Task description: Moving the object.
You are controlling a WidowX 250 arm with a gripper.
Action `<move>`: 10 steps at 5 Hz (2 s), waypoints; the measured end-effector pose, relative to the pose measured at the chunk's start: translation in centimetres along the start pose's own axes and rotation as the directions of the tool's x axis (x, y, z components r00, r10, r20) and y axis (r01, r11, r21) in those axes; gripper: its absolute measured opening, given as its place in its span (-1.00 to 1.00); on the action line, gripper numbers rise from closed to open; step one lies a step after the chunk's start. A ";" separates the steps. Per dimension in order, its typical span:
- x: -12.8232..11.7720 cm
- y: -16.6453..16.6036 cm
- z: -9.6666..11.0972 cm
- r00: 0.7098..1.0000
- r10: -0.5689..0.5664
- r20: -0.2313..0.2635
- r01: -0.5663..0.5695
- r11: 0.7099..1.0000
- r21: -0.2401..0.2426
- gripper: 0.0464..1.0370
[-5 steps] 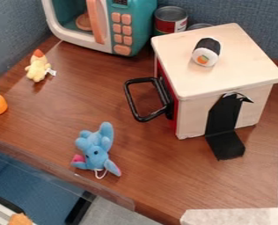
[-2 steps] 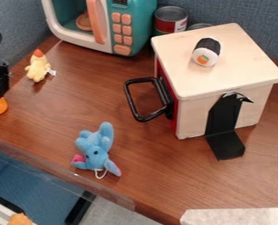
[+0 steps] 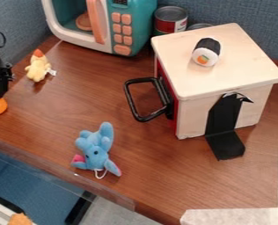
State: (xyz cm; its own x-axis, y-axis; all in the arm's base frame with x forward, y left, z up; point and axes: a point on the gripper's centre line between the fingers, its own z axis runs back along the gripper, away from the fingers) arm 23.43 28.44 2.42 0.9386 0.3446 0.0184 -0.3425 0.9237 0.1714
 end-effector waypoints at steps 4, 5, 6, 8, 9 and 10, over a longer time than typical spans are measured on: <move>4.2 -8.5 5.0 0.997 -0.014 0.075 0.019 0.997 -0.071 0.06; 6.7 -12.8 7.1 0.991 -0.052 0.123 0.064 0.993 -0.095 0.06; 8.9 -17.1 5.2 0.988 -0.133 0.083 0.141 0.986 -0.092 0.06; 10.0 -20.3 3.5 0.976 -0.209 0.059 0.213 0.974 -0.076 0.06; 9.9 -20.3 3.5 0.976 -0.211 0.054 0.214 0.974 -0.077 0.16; 9.7 -20.3 3.6 0.977 -0.207 0.046 0.210 0.975 -0.076 0.76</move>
State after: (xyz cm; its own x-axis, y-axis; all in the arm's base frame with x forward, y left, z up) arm 39.67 12.42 2.70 0.9901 0.1375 0.0282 -0.1396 0.9856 0.0959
